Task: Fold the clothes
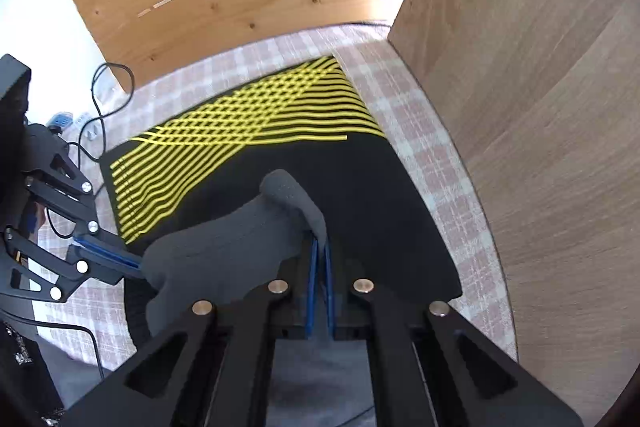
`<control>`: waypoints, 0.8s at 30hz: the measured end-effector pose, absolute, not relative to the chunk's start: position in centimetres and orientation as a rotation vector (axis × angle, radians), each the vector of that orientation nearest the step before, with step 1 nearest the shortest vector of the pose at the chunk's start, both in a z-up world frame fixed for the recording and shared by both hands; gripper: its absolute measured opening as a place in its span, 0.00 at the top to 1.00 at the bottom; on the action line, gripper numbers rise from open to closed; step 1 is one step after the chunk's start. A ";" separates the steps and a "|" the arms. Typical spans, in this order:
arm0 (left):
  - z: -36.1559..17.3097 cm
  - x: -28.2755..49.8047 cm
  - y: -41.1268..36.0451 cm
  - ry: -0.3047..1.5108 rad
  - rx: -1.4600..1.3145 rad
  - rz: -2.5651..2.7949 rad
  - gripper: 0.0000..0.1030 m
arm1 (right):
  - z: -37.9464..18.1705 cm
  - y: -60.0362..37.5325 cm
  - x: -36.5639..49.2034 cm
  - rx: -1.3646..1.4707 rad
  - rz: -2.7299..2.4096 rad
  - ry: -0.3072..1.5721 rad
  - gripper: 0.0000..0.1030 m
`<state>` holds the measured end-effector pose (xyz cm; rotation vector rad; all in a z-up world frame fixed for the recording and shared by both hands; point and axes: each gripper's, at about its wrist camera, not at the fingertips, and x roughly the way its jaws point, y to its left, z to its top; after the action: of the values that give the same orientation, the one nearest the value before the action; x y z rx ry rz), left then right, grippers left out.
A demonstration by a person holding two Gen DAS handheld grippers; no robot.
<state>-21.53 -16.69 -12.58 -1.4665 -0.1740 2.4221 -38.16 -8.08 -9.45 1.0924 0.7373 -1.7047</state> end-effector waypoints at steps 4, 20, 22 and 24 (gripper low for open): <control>-10.5 -20.9 -17.0 -0.140 -1.393 2.479 0.99 | -5.7 -6.1 -38.6 0.961 -1.872 0.639 0.97; -13.8 -26.5 -15.9 -0.101 -1.624 2.498 0.66 | -5.2 1.7 -43.7 1.108 -2.057 0.307 0.62; -13.9 -26.4 -15.6 -0.090 -1.644 2.502 0.73 | -4.3 5.0 -43.0 1.116 -2.110 0.273 0.62; -13.3 -25.8 -15.7 -0.139 -1.624 2.502 0.74 | -3.9 8.2 -41.8 1.141 -2.145 0.248 0.62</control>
<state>-25.80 -15.73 -13.34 -1.6242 -0.1385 2.5023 -41.77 8.22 -3.94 1.1407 0.2478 -2.1445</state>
